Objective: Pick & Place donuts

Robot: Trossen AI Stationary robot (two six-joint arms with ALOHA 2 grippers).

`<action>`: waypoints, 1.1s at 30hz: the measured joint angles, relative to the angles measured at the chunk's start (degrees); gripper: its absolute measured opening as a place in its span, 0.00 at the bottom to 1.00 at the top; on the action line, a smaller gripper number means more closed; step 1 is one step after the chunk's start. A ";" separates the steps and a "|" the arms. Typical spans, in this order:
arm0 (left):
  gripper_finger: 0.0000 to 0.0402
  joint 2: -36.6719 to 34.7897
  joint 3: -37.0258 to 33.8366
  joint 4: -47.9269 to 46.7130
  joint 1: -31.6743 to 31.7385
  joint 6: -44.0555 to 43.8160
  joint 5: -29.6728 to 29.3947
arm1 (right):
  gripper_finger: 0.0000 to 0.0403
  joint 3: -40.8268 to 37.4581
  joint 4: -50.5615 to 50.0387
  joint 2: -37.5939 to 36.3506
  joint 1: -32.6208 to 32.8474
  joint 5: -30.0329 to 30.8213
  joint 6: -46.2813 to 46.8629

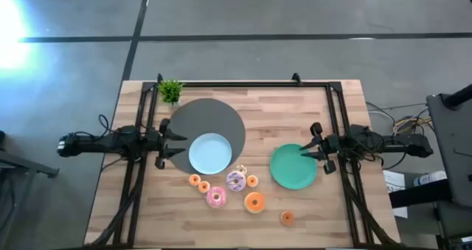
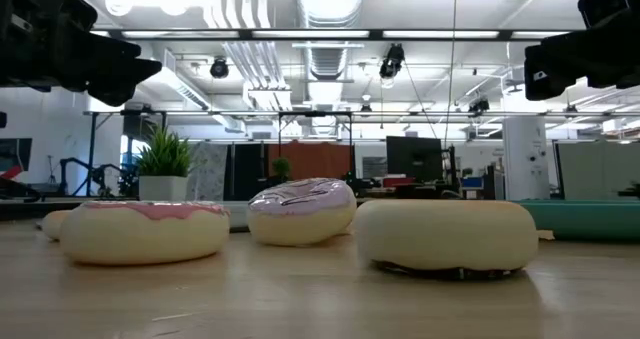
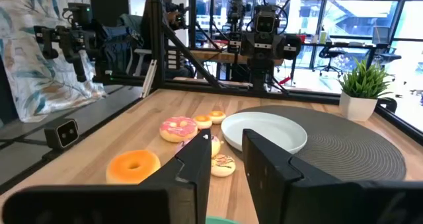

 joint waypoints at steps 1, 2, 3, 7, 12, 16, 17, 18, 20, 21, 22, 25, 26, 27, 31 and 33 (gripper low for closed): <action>0.43 -0.02 0.00 -0.01 0.00 0.02 0.01 | 0.18 0.00 0.00 0.01 -0.02 0.00 0.02; 0.43 -0.01 0.00 0.00 -0.01 0.00 0.02 | 0.18 0.00 0.00 0.02 -0.02 -0.01 0.02; 0.43 -0.02 0.00 0.00 0.01 0.00 0.01 | 0.17 0.00 0.00 0.00 -0.02 -0.02 0.02; 0.43 -0.01 0.00 0.01 0.01 0.00 0.01 | 0.17 0.00 0.00 0.01 0.00 -0.01 0.00; 0.43 0.00 0.00 0.01 -0.01 0.00 0.00 | 0.19 0.00 0.00 0.01 -0.02 -0.02 0.02; 0.43 0.00 0.00 0.01 -0.01 0.00 0.00 | 0.20 0.00 0.00 0.00 -0.02 0.05 0.00; 0.43 -0.02 0.00 0.01 -0.01 0.01 0.01 | 0.21 0.00 0.08 0.00 0.00 0.53 -0.24; 0.43 -0.02 0.00 0.01 0.00 0.00 0.02 | 0.21 0.00 0.16 0.00 0.00 1.71 -0.29; 0.43 -0.01 0.00 0.00 0.01 0.01 0.01 | 0.21 0.00 -0.07 -0.01 -0.02 3.82 5.68; 0.43 -0.01 0.00 0.00 0.01 0.01 0.00 | 0.21 0.00 -0.15 -0.09 0.00 4.49 11.93; 0.43 -0.02 0.00 -0.01 -0.01 0.00 0.00 | 0.20 0.00 -0.01 -0.13 0.00 4.66 20.77; 0.43 0.00 0.00 0.01 0.00 0.01 0.01 | 0.19 0.00 0.02 -0.11 -0.04 4.68 45.31; 0.43 0.00 0.00 0.01 0.01 0.02 0.02 | 0.19 0.00 0.02 -0.04 -0.04 4.68 52.59; 0.43 -0.02 0.00 0.01 0.01 0.01 0.01 | 0.18 0.00 0.02 -0.04 -0.04 4.75 60.46; 0.43 0.00 0.00 0.01 0.01 0.02 0.02 | 0.18 0.01 -1.65 0.15 -0.09 12.32 73.37; 0.43 0.00 0.00 0.01 -0.01 0.00 0.00 | 0.19 0.00 -1.23 0.20 -0.07 15.29 73.24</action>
